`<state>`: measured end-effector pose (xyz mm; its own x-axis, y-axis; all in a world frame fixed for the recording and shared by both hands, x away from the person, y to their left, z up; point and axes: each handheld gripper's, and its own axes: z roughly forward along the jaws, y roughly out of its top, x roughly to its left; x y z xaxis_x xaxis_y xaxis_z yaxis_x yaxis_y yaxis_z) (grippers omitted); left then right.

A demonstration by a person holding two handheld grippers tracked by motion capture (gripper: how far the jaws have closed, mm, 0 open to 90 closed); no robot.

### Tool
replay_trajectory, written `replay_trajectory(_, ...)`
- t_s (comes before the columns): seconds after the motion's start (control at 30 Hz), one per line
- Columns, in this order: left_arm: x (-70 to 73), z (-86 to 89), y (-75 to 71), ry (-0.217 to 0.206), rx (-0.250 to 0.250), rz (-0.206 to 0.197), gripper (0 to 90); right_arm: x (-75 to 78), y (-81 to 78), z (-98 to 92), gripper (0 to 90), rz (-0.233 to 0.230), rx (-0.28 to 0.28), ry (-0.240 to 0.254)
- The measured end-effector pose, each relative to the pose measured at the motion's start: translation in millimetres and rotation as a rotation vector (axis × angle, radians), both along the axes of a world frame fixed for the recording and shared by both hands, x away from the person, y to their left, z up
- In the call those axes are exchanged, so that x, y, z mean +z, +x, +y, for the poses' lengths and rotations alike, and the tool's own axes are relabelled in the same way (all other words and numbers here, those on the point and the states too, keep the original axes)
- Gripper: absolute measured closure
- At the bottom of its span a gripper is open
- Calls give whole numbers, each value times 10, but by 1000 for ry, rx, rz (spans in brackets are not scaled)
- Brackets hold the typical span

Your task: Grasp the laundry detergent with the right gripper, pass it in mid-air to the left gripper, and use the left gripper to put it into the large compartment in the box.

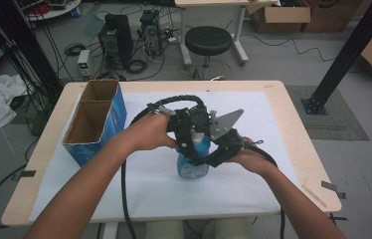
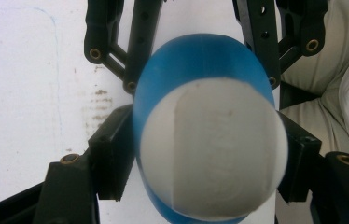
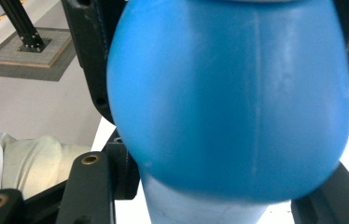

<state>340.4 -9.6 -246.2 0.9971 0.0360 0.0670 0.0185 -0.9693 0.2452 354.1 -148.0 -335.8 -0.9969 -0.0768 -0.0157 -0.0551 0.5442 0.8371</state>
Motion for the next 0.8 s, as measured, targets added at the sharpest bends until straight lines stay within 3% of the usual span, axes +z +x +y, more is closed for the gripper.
replay_trajectory(0.43,29,1,-44,-14,-1,-24,379,1,-7,-13,422,-12,-5,10)
replay_trajectory(0.5,40,5,-48,-12,10,-28,379,14,0,-26,312,8,-7,18)
replay_trajectory(0.6,85,31,-57,-14,25,-38,380,0,-2,-83,183,-12,-32,-2)
replay_trajectory(0.8,182,164,-59,-22,73,-44,380,-28,36,-376,151,21,-100,-30)
